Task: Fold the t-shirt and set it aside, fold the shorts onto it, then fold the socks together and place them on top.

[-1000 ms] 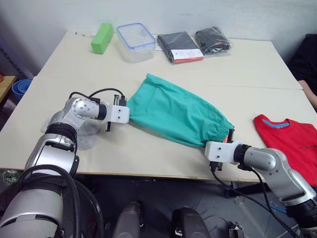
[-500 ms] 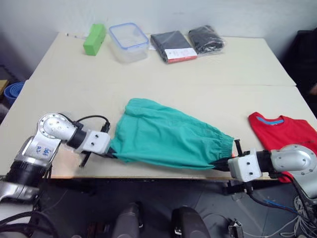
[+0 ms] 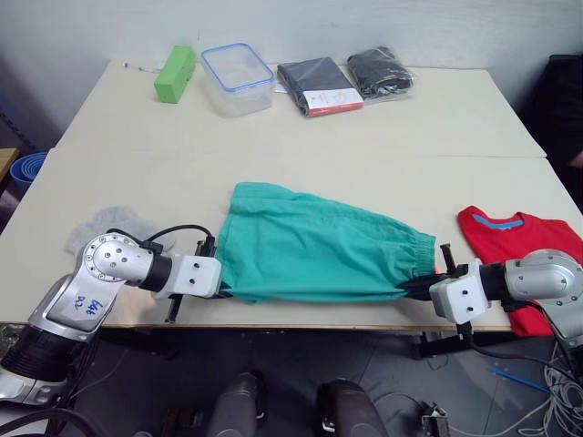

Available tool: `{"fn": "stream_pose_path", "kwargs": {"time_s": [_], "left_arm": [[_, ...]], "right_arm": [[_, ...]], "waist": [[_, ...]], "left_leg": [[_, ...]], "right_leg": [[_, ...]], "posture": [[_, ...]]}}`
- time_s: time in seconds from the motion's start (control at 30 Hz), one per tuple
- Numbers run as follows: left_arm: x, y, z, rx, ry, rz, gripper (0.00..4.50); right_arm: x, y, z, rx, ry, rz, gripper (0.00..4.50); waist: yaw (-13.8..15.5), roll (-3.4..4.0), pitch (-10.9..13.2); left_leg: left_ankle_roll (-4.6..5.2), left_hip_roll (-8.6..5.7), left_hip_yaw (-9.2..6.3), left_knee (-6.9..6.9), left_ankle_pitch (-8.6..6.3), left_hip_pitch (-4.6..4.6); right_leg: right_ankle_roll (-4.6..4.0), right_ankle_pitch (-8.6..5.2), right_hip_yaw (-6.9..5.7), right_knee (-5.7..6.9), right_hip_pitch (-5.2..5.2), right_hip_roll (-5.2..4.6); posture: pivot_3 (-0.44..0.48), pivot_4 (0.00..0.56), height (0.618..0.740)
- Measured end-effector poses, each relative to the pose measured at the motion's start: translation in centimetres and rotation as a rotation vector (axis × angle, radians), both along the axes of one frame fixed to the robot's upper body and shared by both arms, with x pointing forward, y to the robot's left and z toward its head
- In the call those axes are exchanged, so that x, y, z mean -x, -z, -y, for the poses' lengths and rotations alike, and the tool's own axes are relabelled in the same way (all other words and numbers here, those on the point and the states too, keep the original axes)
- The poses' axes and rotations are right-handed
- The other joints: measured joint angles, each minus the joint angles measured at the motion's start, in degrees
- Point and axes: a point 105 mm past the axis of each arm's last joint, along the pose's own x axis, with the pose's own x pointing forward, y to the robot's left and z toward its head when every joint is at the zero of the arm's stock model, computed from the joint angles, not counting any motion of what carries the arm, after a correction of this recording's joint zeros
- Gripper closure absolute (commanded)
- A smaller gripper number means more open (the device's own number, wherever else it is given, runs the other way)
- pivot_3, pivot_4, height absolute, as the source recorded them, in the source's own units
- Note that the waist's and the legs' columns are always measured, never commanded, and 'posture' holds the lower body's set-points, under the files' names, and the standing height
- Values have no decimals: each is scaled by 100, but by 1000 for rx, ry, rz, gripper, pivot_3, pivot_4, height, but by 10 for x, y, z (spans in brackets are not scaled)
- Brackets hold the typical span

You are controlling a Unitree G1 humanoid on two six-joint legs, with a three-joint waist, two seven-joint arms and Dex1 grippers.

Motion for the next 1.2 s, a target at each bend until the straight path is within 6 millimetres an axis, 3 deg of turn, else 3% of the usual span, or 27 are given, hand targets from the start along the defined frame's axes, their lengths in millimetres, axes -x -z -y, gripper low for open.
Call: {"fn": "stream_pose_path", "kwargs": {"time_s": [0.13, 0.23, 0.27, 0.33, 0.4, 0.47, 0.6, 0.7, 0.77, 0.9, 1.0, 1.2], "left_arm": [[2, -11, -6, 93, -74, -98, 1962], [0, -38, -14, 207, -152, -164, 1030], [-3, -49, -12, 248, -164, -159, 1019], [-12, -72, -5, 331, -173, -128, 1019], [-23, -89, 13, 432, -159, -80, 1430], [-29, -90, 32, 496, -131, -74, 1989], [-31, -57, 60, 463, -76, -135, 3320], [-38, -27, 64, 390, -82, -143, 4294], [-42, -8, 63, 338, -90, -144, 4500], [-49, 12, 61, 284, -86, -109, 4500], [-57, 13, 57, 267, -97, -50, 4500], [-66, 15, 50, 252, -128, 3, 4500]], "right_arm": [[7, -1, -1, -73, 65, -53, 1530], [9, -22, 1, -185, 167, -70, 486], [8, -31, 0, -234, 202, -81, 178], [8, -49, -7, -333, 244, -97, 178], [5, -62, -18, -433, 281, -120, 588], [0, -70, -33, -535, 308, -144, 1243], [-15, -56, -70, -659, 373, -237, 2667], [-27, -40, -93, -674, 442, -279, 3784], [-29, -24, -101, -621, 484, -289, 4462], [-35, 1, -104, -537, 569, -267, 4462], [-43, 9, -88, -475, 650, -183, 4462], [-63, 6, -21, -434, 874, -59, 4462]], "waist": [[4, 4, 3], [10, 5, 3], [17, 5, 3], [30, 7, 2], [59, 7, 0], [83, 6, 0], [52, 6, 0], [34, 7, 0], [36, 7, -1], [83, 7, -1], [129, 12, -14], [136, 14, -47]], "left_leg": [[0, 3, -2, -1, 0, -2], [-1, 5, -8, -2, -1, -2], [-1, 4, -14, 0, -2, -2], [-1, 4, -20, -1, -3, -1], [0, 3, -24, 1, -4, 0], [-3, 2, -22, 1, -5, -1], [-12, 3, -3, -8, -2, -6], [-12, 3, 2, -7, -1, -10], [-9, 2, 4, -6, -3, -12], [-5, 2, 3, 1, -4, -24], [-3, 2, 3, 3, -5, -16], [-3, 6, 3, -7, -10, 21]], "right_leg": [[0, 0, 7, 0, -1, -1], [-1, 0, 12, -2, 2, -2], [-1, 0, 10, -3, 5, -2], [-1, 0, 8, -7, 11, -2], [-2, 0, 6, -8, 16, -2], [-2, 1, 8, -10, 15, -2], [-4, 1, 12, -2, -10, 6], [-4, 1, 7, 1, -18, 7], [-4, 1, 5, -1, -20, 6], [-4, 1, 5, -2, -25, 2], [-4, 1, 4, -2, -17, -1], [-6, 2, 9, -7, 15, -3]], "posture": [[0, 150, 740], [0, 150, 740], [0, 150, 740], [0, 150, 740], [0, 150, 740], [0, 150, 740], [0, 150, 740], [0, 150, 740], [0, 150, 740], [0, 150, 740], [0, 150, 740], [0, 150, 740]]}}
